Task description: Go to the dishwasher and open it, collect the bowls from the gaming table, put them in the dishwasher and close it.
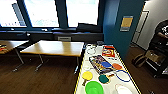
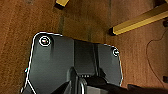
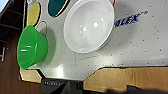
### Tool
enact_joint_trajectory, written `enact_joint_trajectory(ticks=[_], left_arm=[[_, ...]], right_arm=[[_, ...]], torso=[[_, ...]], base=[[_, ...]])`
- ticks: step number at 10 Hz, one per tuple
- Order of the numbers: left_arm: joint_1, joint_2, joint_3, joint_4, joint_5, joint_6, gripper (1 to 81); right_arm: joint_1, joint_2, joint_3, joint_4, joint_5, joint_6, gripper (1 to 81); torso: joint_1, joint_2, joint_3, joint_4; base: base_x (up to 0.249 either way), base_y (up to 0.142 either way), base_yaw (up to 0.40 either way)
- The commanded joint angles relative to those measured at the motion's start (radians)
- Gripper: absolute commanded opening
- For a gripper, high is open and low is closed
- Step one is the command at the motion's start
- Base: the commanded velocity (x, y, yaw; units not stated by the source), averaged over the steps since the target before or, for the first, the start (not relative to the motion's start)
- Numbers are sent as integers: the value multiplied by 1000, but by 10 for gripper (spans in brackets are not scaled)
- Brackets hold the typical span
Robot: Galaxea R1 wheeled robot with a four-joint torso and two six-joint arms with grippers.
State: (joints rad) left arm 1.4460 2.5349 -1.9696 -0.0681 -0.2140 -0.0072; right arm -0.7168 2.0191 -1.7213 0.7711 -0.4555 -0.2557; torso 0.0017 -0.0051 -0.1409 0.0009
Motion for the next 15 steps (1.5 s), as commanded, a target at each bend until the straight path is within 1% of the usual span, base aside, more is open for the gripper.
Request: enact_joint_trajectory(ticks=[1, 3, 7, 8, 9, 10, 12, 13, 15], left_arm=[[-45, -22, 12, 1, 47, -2, 811], [-45, -20, 11, 1, 45, -2, 811], [-45, -17, 11, 2, 45, -2, 811], [-45, -16, 11, 1, 45, -2, 811], [-45, -16, 11, 1, 45, -2, 811], [-45, -14, 11, 2, 45, -2, 811], [-46, -10, 1, 1, 45, -2, 811], [-46, -4, -11, 1, 45, -2, 811], [-46, -1, -20, 1, 47, -2, 811]], right_arm=[[137, -38, -13, 56, -69, 30, 811], [141, -37, -67, 80, -71, 67, 811], [116, -21, -187, 83, -74, 70, 811], [116, -5, -220, 86, -90, 70, 811], [128, 14, -257, 91, -141, 72, 811], [141, 28, -280, 93, -157, 72, 811], [170, 48, -311, 91, -169, 72, 811], [182, 60, -313, 93, -187, 72, 811], [199, 80, -320, 97, -189, 72, 811]], torso=[[0, 0, 0, 0], [0, 0, 0, 0], [0, 0, 0, 0], [0, 0, 0, 0], [0, 0, 0, 0], [0, 0, 0, 0], [0, 0, -1, 0], [0, 0, -1, 0], [0, 0, -1, 0]], base=[[0, 0, 0], [0, 0, 0], [0, 0, 0], [0, 0, 0], [0, 0, 0], [0, 0, 0], [0, 0, 0], [0, 0, 0], [0, 0, 0]])
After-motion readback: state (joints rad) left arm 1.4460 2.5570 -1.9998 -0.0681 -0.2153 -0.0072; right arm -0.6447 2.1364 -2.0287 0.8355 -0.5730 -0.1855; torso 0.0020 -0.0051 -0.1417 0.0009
